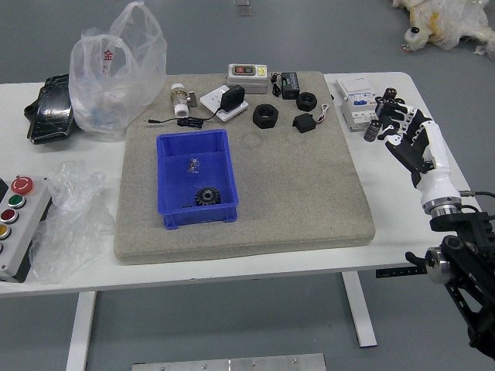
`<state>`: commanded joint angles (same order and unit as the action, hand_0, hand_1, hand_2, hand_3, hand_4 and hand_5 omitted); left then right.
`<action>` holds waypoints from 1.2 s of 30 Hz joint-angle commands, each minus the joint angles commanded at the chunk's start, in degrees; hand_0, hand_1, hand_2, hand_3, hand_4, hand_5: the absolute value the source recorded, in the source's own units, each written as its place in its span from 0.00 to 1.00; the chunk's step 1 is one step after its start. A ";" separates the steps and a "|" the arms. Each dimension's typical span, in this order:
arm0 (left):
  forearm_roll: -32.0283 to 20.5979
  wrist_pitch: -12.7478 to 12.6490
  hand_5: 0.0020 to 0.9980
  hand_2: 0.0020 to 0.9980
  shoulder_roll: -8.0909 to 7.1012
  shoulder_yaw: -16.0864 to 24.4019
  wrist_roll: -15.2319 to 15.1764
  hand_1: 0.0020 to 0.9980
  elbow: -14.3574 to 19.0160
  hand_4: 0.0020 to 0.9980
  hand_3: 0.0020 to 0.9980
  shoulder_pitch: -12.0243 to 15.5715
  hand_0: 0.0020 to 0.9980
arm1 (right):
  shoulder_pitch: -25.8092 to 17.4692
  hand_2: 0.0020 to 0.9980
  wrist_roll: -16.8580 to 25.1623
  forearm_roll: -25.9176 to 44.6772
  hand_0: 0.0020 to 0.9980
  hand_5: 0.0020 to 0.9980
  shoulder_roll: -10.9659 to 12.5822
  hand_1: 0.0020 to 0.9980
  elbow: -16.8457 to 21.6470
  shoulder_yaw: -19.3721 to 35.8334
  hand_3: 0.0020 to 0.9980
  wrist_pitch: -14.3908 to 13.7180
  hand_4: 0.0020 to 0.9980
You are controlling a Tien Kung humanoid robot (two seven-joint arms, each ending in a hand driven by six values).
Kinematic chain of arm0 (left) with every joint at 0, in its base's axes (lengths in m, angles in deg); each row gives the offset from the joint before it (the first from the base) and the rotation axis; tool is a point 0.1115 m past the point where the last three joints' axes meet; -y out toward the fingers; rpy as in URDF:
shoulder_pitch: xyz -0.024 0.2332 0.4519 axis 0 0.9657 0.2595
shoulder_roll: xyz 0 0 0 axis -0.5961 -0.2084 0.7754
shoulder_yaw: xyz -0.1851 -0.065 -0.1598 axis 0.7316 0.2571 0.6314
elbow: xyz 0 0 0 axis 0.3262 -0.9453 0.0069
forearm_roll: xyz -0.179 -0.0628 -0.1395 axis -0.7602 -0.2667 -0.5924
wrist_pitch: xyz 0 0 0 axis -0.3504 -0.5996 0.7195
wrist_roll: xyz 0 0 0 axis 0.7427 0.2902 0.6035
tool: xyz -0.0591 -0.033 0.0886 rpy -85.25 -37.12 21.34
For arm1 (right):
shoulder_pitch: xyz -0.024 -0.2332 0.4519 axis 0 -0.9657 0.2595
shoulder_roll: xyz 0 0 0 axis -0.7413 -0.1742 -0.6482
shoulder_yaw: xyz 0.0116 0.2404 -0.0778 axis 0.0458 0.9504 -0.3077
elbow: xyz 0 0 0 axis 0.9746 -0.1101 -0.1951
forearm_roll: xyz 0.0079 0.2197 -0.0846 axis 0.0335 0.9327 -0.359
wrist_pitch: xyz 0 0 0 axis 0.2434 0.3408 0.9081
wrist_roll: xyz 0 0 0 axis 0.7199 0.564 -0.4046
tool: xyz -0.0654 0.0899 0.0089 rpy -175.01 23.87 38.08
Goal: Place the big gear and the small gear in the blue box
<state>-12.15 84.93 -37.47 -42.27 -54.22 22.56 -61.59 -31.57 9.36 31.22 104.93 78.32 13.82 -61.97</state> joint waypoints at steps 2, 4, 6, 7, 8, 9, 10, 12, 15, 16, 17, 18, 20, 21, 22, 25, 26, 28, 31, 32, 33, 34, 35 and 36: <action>0.21 0.10 0.36 0.56 -0.23 0.12 0.06 0.58 -0.04 0.68 0.65 -0.36 0.65 | -0.33 0.68 -0.12 -0.04 0.47 0.22 -0.04 0.66 0.01 0.71 0.66 0.00 0.54; 0.33 0.20 0.36 0.56 -0.40 0.11 0.03 0.58 -0.07 0.68 0.65 -0.71 0.65 | -0.54 0.68 -0.22 -0.08 0.47 0.22 -0.14 0.66 -0.09 1.24 0.66 0.01 0.54; 0.44 0.35 0.36 0.56 -0.46 0.05 -0.01 0.56 -0.11 0.68 0.65 -0.98 0.65 | -0.59 0.68 -0.32 -0.20 0.47 0.23 -0.29 0.66 -0.13 1.65 0.66 0.01 0.54; 0.67 0.45 0.36 0.56 -0.50 0.14 0.04 0.56 -0.12 0.68 0.65 -1.11 0.65 | -0.58 0.68 -0.35 -0.29 0.47 0.23 -0.46 0.66 -0.15 1.82 0.66 0.00 0.54; 0.84 0.52 0.36 0.56 -0.56 0.20 0.07 0.56 -0.13 0.68 0.65 -1.24 0.65 | -0.56 0.68 -0.39 -0.37 0.47 0.23 -0.65 0.66 -0.15 1.96 0.66 0.00 0.54; 0.81 0.54 0.36 0.56 -0.59 0.12 0.01 0.56 -0.14 0.68 0.65 -1.31 0.65 | -0.51 0.68 -0.44 -0.45 0.47 0.23 -0.75 0.66 -0.10 1.96 0.66 0.00 0.54; 0.80 0.57 0.36 0.56 -0.61 0.04 -0.03 0.56 -0.15 0.68 0.65 -1.36 0.65 | -0.41 0.68 -0.49 -0.53 0.47 0.23 -0.81 0.66 -0.03 1.85 0.66 0.01 0.54; 1.01 0.64 0.36 0.55 -0.52 0.09 0.06 0.55 -0.15 0.67 0.65 -1.30 0.65 | -0.12 0.68 -0.61 -0.61 0.47 0.24 -0.78 0.66 0.11 1.36 0.66 0.05 0.54; 1.59 0.68 0.36 0.55 -0.21 0.50 0.46 0.55 -0.09 0.67 0.65 -0.92 0.65 | 0.54 0.68 -0.67 -0.22 0.47 0.24 -0.67 0.66 0.25 0.40 0.66 0.16 0.54; 1.86 0.67 0.36 0.55 -0.07 0.72 0.65 0.55 -0.06 0.67 0.65 -0.78 0.65 | 0.79 0.68 -0.67 -0.02 0.47 0.24 -0.66 0.66 0.30 0.13 0.66 0.22 0.54; 2.11 0.67 0.36 0.55 0.09 0.93 0.82 0.54 -0.04 0.68 0.65 -0.63 0.65 | 1.05 0.66 -0.64 0.22 0.44 0.25 -0.66 0.56 0.34 -0.11 0.66 0.30 0.54; 2.24 0.66 0.36 0.55 0.23 1.04 0.90 0.54 -0.03 0.68 0.65 -0.56 0.65 | 1.29 0.66 -0.60 0.41 0.44 0.25 -0.67 0.56 0.34 -0.29 0.66 0.37 0.54; 2.45 0.64 0.36 0.55 0.42 1.15 0.92 0.54 -0.03 0.68 0.65 -0.51 0.65 | 1.71 0.66 -0.53 0.64 0.44 0.25 -0.73 0.56 0.21 -0.59 0.66 0.43 0.54; 2.60 0.64 0.36 0.55 0.47 1.24 0.93 0.54 -0.03 0.68 0.65 -0.54 0.65 | 1.85 0.66 -0.49 0.77 0.44 0.25 -0.79 0.56 0.11 -0.70 0.66 0.43 0.54; 2.81 0.66 0.36 0.55 0.50 1.35 0.96 0.54 -0.03 0.68 0.65 -0.61 0.65 | 1.93 0.66 -0.49 0.87 0.44 0.25 -0.84 0.56 0.00 -0.81 0.66 0.44 0.54; 3.17 0.72 0.36 0.55 0.66 1.54 1.01 0.54 -0.02 0.68 0.65 -0.79 0.65 | 2.11 0.54 -0.74 0.83 0.43 0.25 -0.73 0.43 -0.21 -1.25 0.67 0.48 0.54; 3.23 0.74 0.36 0.55 0.69 1.57 1.00 0.54 -0.02 0.68 0.65 -0.80 0.65 | 2.13 0.54 -0.80 0.79 0.43 0.25 -0.71 0.43 -0.23 -1.29 0.67 0.49 0.54; 3.34 0.76 0.36 0.55 0.74 1.60 0.96 0.54 -0.04 0.68 0.65 -0.82 0.65 | 2.11 0.54 -0.96 0.68 0.43 0.25 -0.68 0.43 -0.26 -1.22 0.67 0.52 0.54; 3.24 0.67 0.36 0.55 0.75 1.57 0.91 0.54 -0.04 0.68 0.65 -0.71 0.65 | 1.95 0.52 -1.24 0.64 0.44 0.25 -0.63 0.42 -0.29 -1.25 0.67 0.64 0.54; 3.21 0.64 0.36 0.55 0.76 1.58 0.91 0.54 -0.03 0.68 0.65 -0.65 0.65 | 1.91 0.52 -1.34 0.63 0.44 0.25 -0.63 0.42 -0.29 -1.27 0.67 0.71 0.54; 3.24 0.58 0.36 0.55 0.77 1.65 0.97 0.54 -0.02 0.68 0.65 -0.55 0.65 | 1.87 0.52 -1.48 0.62 0.44 0.25 -0.65 0.42 -0.32 -1.26 0.67 0.85 0.54; 3.16 0.48 0.36 0.55 0.79 1.67 0.99 0.54 -0.02 0.68 0.65 -0.41 0.65 | 1.85 0.52 -1.65 0.58 0.44 0.25 -0.69 0.42 -0.37 -1.24 0.67 1.09 0.54; 3.03 0.37 0.36 0.55 0.83 1.66 1.01 0.53 -0.01 0.68 0.65 -0.25 0.65 | 1.82 0.37 -1.86 0.45 0.53 0.24 -0.74 0.55 -0.39 -1.22 0.67 1.33 0.55; 2.97 0.29 0.36 0.55 0.88 1.69 1.06 0.53 0.00 0.68 0.65 -0.11 0.65 | 1.79 0.37 -2.05 0.31 0.53 0.24 -0.78 0.55 -0.38 -1.21 0.67 1.52 0.55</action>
<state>-9.18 85.23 -36.59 -40.58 -53.16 22.56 -61.70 -29.77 7.31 31.53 104.15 77.94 12.60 -60.45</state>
